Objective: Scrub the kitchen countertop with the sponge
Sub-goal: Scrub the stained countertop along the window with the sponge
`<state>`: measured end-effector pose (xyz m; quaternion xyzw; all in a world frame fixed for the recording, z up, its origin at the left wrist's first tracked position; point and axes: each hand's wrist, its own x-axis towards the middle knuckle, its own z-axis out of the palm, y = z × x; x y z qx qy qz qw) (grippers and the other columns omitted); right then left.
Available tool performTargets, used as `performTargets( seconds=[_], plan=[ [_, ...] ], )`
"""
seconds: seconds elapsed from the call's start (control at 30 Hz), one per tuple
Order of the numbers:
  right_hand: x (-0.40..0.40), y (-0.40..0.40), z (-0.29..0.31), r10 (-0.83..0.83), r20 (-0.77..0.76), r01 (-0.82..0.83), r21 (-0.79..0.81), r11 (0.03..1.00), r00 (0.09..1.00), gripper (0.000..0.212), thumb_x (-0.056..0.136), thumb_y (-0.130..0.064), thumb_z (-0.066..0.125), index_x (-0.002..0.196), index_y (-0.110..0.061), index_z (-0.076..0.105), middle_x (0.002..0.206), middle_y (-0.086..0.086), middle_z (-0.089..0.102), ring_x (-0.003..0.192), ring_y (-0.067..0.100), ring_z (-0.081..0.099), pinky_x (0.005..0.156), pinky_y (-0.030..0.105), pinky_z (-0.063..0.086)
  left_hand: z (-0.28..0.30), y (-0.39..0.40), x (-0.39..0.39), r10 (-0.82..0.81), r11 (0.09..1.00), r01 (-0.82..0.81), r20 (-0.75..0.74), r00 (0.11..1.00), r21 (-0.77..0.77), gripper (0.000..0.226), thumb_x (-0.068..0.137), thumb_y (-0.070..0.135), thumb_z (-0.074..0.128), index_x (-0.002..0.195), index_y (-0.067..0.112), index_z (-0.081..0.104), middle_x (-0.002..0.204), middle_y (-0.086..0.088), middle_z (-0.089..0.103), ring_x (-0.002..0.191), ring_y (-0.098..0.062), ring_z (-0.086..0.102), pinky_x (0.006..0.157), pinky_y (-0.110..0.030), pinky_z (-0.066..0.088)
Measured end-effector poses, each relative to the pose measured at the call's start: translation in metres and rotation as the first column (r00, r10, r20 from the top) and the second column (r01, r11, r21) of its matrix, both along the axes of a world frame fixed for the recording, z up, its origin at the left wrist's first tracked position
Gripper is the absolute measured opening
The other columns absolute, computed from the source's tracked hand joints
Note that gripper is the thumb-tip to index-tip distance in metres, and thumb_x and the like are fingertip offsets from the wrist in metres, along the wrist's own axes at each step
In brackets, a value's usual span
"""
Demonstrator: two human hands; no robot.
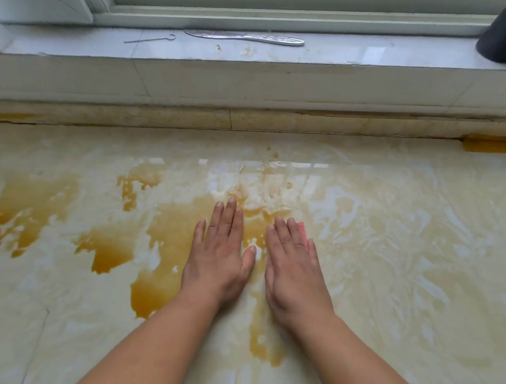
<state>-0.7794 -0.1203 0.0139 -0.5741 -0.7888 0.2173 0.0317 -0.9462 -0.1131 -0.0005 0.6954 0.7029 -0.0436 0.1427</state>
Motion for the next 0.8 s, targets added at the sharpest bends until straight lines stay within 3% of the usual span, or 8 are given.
performTargets(
  seconds=[0.13,0.4,0.6,0.8],
  plan=[
    [0.007,-0.032,-0.003,0.018,0.031,-0.017,-0.015,1.0,0.999,0.062,0.105,-0.033,0.017,0.163,-0.027,-0.003,0.167,-0.013,-0.023,0.151,0.009,-0.031,0.123,0.034,-0.019,-0.002,-0.001,0.0,-0.001,1.0,0.001,0.008,1.0,0.004,0.083,0.094,0.061,-0.002,0.161,0.018,-0.024,0.164,0.003,-0.043,0.151,-0.014,-0.04,0.125,-0.044,-0.018],
    [-0.02,0.014,0.004,-0.082,-0.032,0.08,-0.065,0.995,0.996,0.063,0.105,-0.035,0.016,0.162,-0.027,-0.008,0.167,-0.013,-0.025,0.151,0.01,-0.031,0.123,0.036,-0.017,-0.002,0.0,0.0,-0.002,1.0,0.002,0.029,1.0,0.009,0.083,0.093,0.06,-0.003,0.162,0.018,-0.022,0.166,0.003,-0.04,0.151,-0.013,-0.04,0.126,-0.044,-0.018],
    [0.002,-0.037,-0.002,-0.049,-0.037,0.049,-0.017,0.999,0.998,0.058,0.108,-0.029,0.023,0.161,-0.028,0.0,0.168,-0.015,-0.016,0.154,0.008,-0.023,0.127,0.041,-0.006,-0.003,-0.001,-0.001,-0.009,1.0,0.009,0.018,1.0,0.009,0.081,0.095,0.06,-0.003,0.16,0.018,-0.026,0.164,0.003,-0.044,0.149,-0.014,-0.043,0.126,-0.046,-0.017],
    [-0.02,0.04,0.002,-0.121,-0.015,0.12,-0.034,0.992,0.993,0.063,0.107,-0.03,0.025,0.164,-0.025,-0.002,0.168,-0.011,-0.02,0.154,0.012,-0.025,0.124,0.038,-0.014,-0.001,-0.001,0.0,0.0,1.0,0.0,0.026,1.0,0.004,0.082,0.093,0.06,-0.003,0.16,0.019,-0.025,0.164,0.003,-0.042,0.15,-0.013,-0.041,0.127,-0.045,-0.016]
  ],
)
